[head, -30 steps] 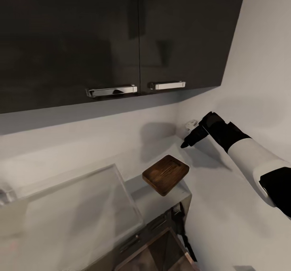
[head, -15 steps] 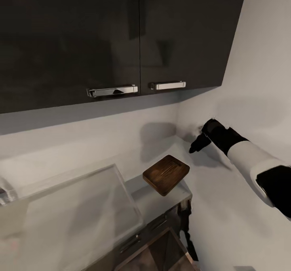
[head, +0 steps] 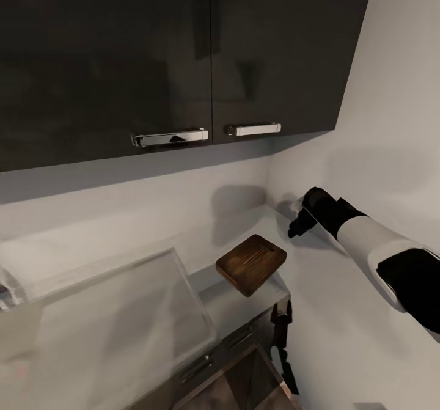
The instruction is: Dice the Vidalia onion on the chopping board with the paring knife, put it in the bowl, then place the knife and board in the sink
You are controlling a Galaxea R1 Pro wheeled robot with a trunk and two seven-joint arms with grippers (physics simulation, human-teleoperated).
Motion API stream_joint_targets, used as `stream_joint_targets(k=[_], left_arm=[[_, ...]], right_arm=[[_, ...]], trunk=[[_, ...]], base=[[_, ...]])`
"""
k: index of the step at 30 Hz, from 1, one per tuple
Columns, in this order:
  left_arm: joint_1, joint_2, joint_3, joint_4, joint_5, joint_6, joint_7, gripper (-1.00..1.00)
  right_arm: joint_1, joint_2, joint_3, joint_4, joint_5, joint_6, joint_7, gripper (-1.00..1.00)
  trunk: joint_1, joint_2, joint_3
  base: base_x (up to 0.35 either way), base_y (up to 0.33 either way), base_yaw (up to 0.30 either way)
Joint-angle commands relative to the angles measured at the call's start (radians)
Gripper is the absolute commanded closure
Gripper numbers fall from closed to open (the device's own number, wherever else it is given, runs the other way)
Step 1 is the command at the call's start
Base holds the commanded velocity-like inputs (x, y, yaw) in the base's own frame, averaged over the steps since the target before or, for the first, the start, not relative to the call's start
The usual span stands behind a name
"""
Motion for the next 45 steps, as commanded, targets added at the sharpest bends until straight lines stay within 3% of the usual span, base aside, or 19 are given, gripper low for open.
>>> stream_joint_targets(k=[1,5,9,15,45], left_arm=[[0.0,0.0,0.0,-0.002,0.0,0.0,-0.001,-1.0],[0.0,0.0,0.0,-0.002,0.0,0.0,-0.001,-1.0],[0.0,0.0,0.0,-0.002,0.0,0.0,-0.001,-1.0],[0.0,0.0,0.0,-0.002,0.0,0.0,-0.001,-1.0],[0.0,0.0,0.0,-0.002,0.0,0.0,-0.001,-1.0]], right_arm=[[-0.001,0.0,0.002,-0.002,0.011,0.002,0.01,-1.0],[-0.001,0.002,0.003,-0.002,0.011,0.002,0.03,-1.0],[-0.001,0.002,0.003,-0.009,0.014,0.002,0.111,-1.0],[-0.001,0.002,0.003,-0.015,0.016,0.004,0.164,-1.0],[-0.001,0.001,0.003,-0.022,0.017,0.002,0.173,-1.0]], trunk=[[0.001,-0.002,-0.002],[0.001,-0.002,-0.003],[0.001,-0.002,-0.008],[0.001,-0.002,-0.016],[0.001,-0.002,-0.063]], base=[[0.0,0.0,0.0],[0.0,0.0,0.0],[0.0,0.0,0.0],[0.0,0.0,0.0],[0.0,0.0,0.03]])
